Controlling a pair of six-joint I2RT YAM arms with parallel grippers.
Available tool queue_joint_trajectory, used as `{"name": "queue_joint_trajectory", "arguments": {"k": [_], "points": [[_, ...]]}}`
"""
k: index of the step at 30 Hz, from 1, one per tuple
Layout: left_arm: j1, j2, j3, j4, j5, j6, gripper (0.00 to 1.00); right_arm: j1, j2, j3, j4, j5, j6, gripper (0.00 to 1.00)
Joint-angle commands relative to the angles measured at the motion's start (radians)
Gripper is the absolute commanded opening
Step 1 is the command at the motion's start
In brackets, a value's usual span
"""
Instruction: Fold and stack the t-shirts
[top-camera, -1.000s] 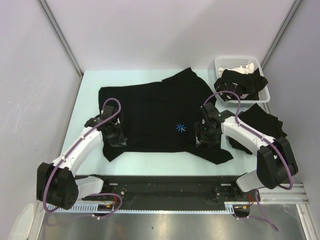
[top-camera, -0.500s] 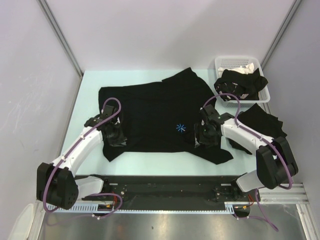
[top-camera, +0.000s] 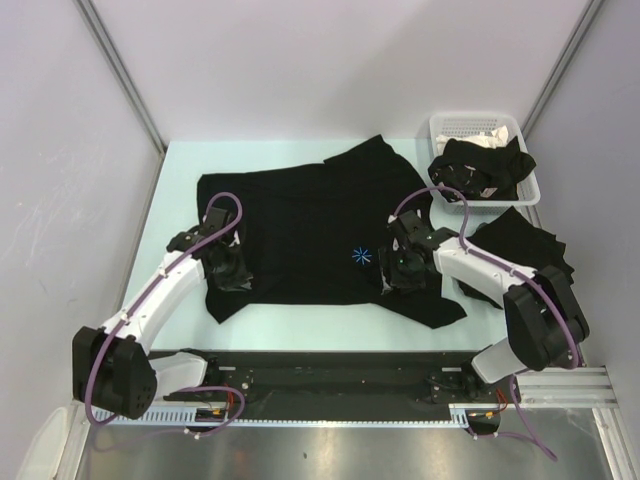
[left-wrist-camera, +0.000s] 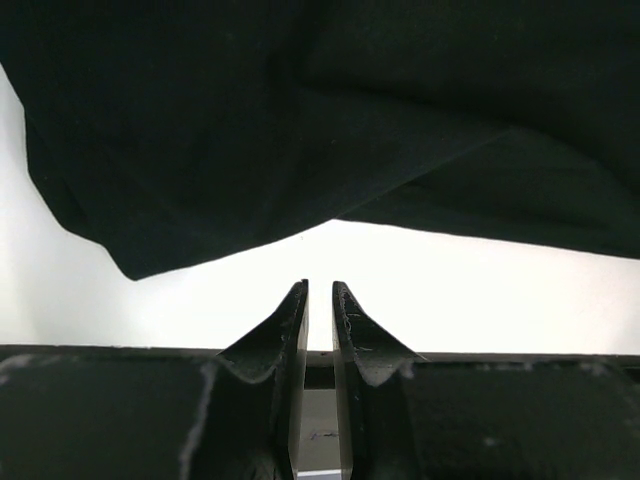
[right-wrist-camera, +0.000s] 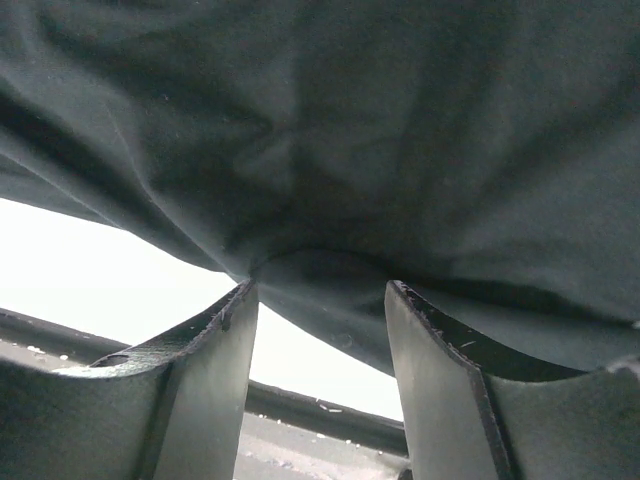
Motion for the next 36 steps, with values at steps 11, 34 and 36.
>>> {"name": "queue_joint_trajectory", "arguments": {"k": [11, 34, 36], "points": [[-0.006, 0.011, 0.057, -0.014, -0.009, 0.018, 0.19, 0.039, 0.057, -0.004, 0.043, -0.04, -0.039, 0.33], [-0.007, 0.038, 0.066, 0.021, 0.009, 0.002, 0.19, 0.113, -0.158, -0.004, -0.282, -0.141, 0.035, 0.0], [-0.007, 0.041, 0.069, 0.021, 0.011, 0.004, 0.19, 0.125, -0.155, -0.004, -0.314, -0.155, 0.056, 0.0]]}}
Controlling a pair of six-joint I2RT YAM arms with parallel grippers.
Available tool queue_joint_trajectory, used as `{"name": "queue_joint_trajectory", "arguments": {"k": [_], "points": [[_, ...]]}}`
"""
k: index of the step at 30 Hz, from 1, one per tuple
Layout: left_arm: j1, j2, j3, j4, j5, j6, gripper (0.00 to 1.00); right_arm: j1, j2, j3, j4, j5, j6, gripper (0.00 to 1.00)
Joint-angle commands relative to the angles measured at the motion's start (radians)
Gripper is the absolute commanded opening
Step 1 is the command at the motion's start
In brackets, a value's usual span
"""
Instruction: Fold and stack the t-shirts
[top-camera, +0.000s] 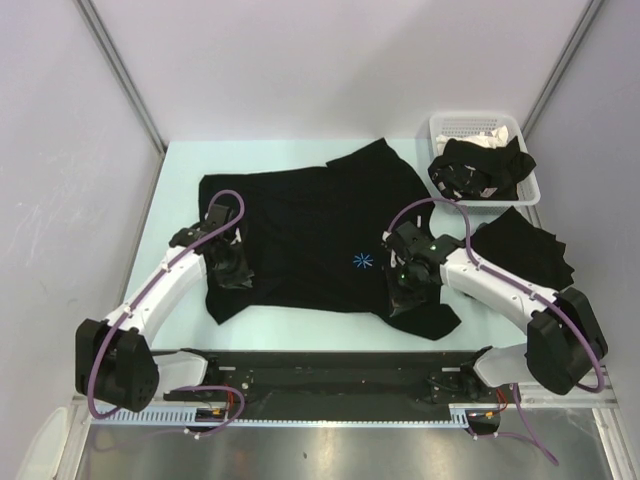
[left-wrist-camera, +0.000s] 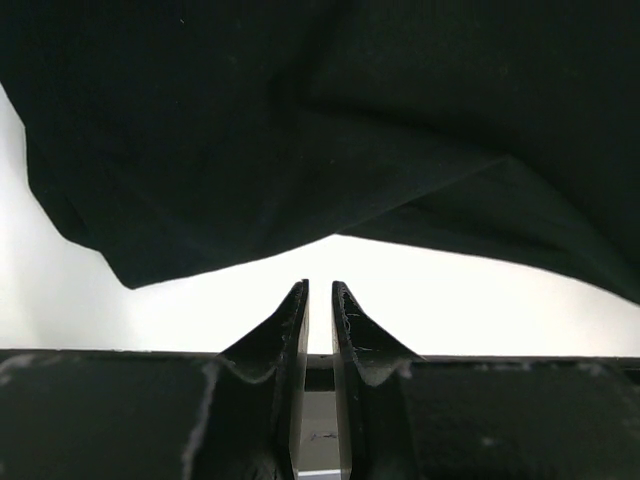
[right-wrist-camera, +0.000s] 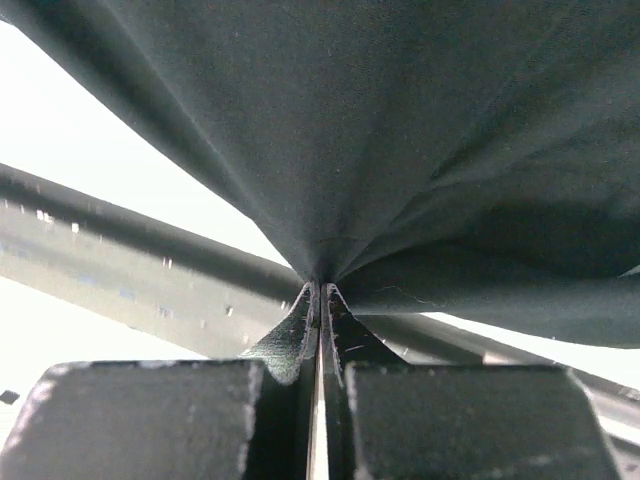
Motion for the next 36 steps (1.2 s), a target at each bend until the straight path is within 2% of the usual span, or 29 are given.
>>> {"name": "queue_joint_trajectory", "arguments": {"k": [1, 5, 7, 8, 11, 25, 28, 36], "points": [[-0.006, 0.008, 0.05, 0.021, 0.008, -0.003, 0.19, 0.049, -0.019, -0.001, -0.13, -0.068, 0.053, 0.0], [-0.007, 0.02, 0.061, 0.018, 0.009, 0.002, 0.19, 0.09, 0.02, -0.001, -0.152, -0.085, 0.074, 0.01], [-0.007, 0.022, 0.067, 0.02, 0.009, 0.002, 0.19, 0.106, 0.046, 0.0, -0.152, -0.072, 0.07, 0.08], [-0.007, 0.025, 0.069, 0.021, 0.008, 0.002, 0.19, 0.118, 0.072, 0.0, -0.149, -0.062, 0.068, 0.17], [-0.007, 0.025, 0.079, 0.015, 0.008, 0.003, 0.19, 0.127, 0.083, 0.002, -0.147, -0.019, 0.07, 0.24], [-0.007, 0.026, 0.069, 0.03, 0.017, 0.011, 0.19, 0.081, -0.134, 0.03, -0.265, 0.24, 0.137, 0.3], [-0.007, 0.028, 0.073, 0.035, 0.022, 0.013, 0.19, 0.072, -0.152, 0.027, -0.304, 0.324, 0.162, 0.34], [-0.007, 0.02, 0.096, 0.036, 0.045, 0.019, 0.19, 0.014, -0.126, -0.021, -0.322, 0.381, 0.144, 0.42]]}}
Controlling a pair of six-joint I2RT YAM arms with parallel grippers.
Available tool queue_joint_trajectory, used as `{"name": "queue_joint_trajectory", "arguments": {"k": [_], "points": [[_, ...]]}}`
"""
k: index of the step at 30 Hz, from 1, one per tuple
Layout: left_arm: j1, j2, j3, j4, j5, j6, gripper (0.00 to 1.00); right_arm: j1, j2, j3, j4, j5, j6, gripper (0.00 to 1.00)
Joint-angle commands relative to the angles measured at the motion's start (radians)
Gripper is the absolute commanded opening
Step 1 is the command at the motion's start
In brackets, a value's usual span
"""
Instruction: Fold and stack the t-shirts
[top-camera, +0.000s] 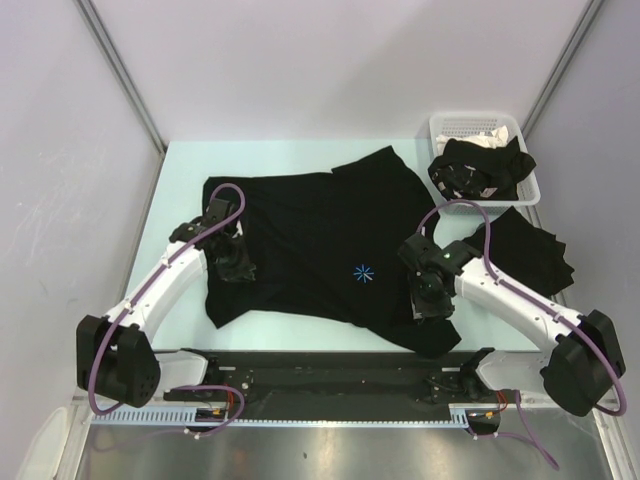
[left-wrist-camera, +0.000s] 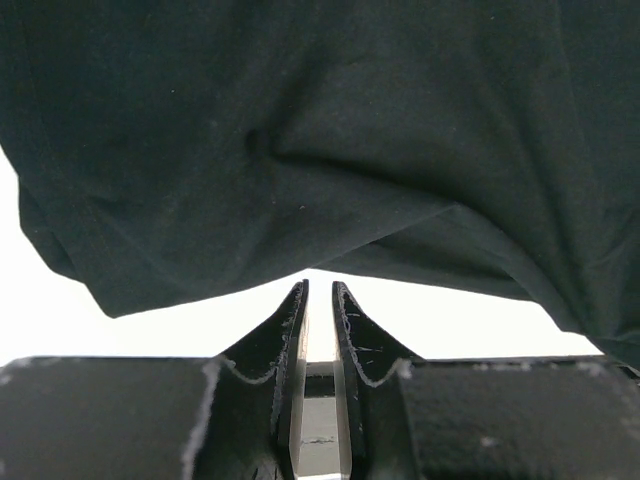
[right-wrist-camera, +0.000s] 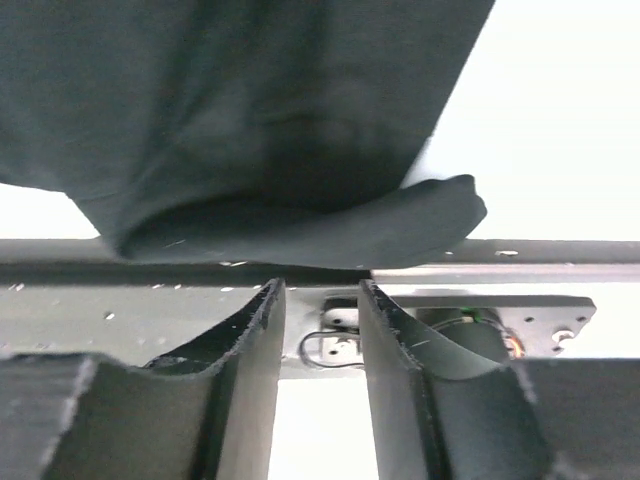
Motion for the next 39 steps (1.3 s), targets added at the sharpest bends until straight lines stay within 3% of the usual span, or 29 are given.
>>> {"name": "queue_joint_trajectory", "arguments": {"k": [1, 11, 29, 33, 37, 39], "points": [[-0.006, -0.01, 0.056, 0.022, 0.028, 0.018, 0.19, -0.03, 0.011, -0.012, -0.029, 0.076, 0.012, 0.42], [-0.006, -0.005, 0.08, 0.016, 0.048, 0.036, 0.19, -0.165, 0.005, -0.062, 0.061, 0.108, 0.09, 0.54], [-0.006, 0.045, 0.159, -0.01, 0.066, 0.09, 0.2, -0.176, 0.044, -0.153, 0.173, 0.042, 0.163, 0.54], [-0.006, 0.044, 0.153, -0.009, 0.069, 0.091, 0.19, -0.176, 0.031, -0.159, 0.17, 0.039, 0.163, 0.41], [-0.006, 0.042, 0.154, -0.007, 0.072, 0.088, 0.19, -0.178, -0.004, -0.158, 0.167, 0.038, 0.16, 0.0], [-0.006, 0.042, 0.154, -0.007, 0.074, 0.088, 0.19, -0.179, -0.013, -0.152, 0.167, 0.028, 0.16, 0.0]]}}
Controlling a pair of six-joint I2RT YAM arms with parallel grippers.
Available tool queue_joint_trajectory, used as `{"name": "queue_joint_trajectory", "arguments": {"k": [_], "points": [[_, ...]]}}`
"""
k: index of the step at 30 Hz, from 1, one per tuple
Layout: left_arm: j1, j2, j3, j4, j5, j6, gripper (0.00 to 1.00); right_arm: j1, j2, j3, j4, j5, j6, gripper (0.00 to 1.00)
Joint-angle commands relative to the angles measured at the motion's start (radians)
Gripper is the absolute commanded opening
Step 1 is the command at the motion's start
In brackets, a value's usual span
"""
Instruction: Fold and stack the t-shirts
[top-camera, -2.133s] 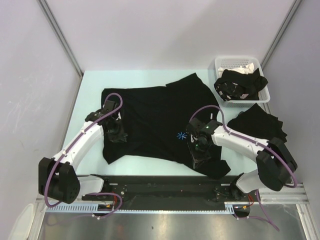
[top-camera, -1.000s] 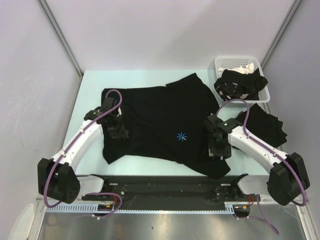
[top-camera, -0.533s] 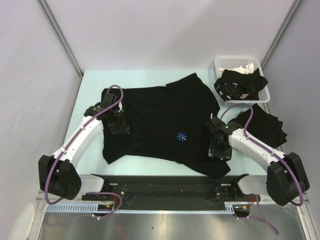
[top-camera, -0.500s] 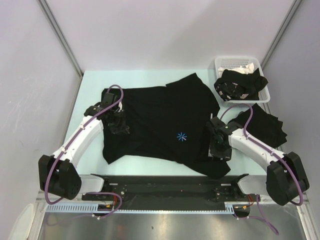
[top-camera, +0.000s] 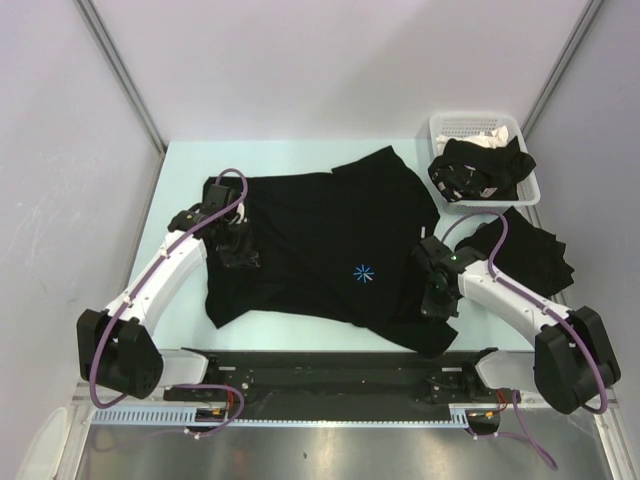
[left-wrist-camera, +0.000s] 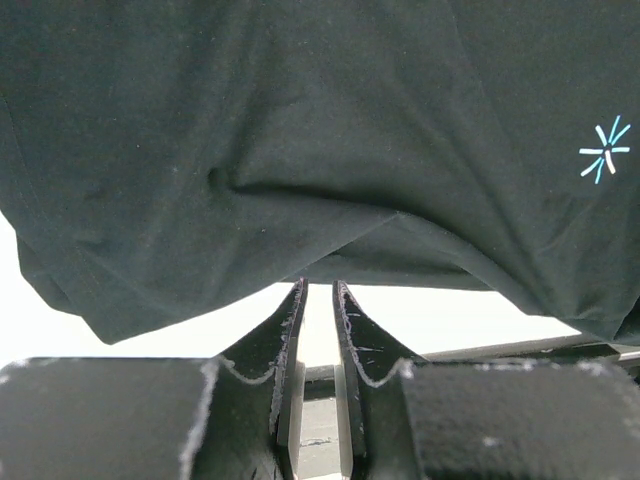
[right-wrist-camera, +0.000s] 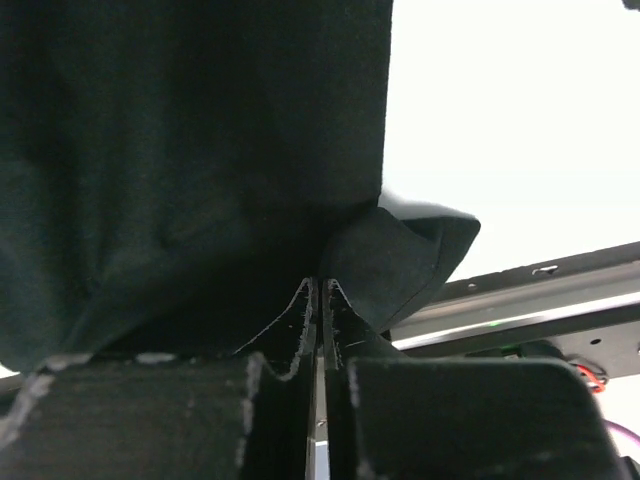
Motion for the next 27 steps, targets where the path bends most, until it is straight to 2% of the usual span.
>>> {"name": "queue_joint_trajectory", "arguments": {"k": [1, 7, 16, 21, 27], "points": [[-0.006, -0.003, 0.034, 0.002, 0.019, 0.016, 0.19, -0.005, -0.05, 0.014, 0.005, -0.004, 0.009, 0.0], [-0.004, -0.003, 0.026, 0.0, 0.021, 0.016, 0.19, -0.003, -0.058, 0.084, 0.005, -0.008, -0.025, 0.0], [-0.004, -0.001, 0.026, 0.0, 0.023, 0.01, 0.19, -0.009, -0.04, 0.264, 0.007, 0.103, -0.108, 0.0], [-0.006, -0.004, 0.029, 0.0, 0.03, 0.003, 0.19, -0.029, 0.013, 0.301, -0.013, 0.144, -0.152, 0.0], [-0.006, -0.003, 0.037, -0.009, 0.029, 0.004, 0.19, -0.043, -0.01, 0.347, -0.01, 0.155, -0.175, 0.0]]}}
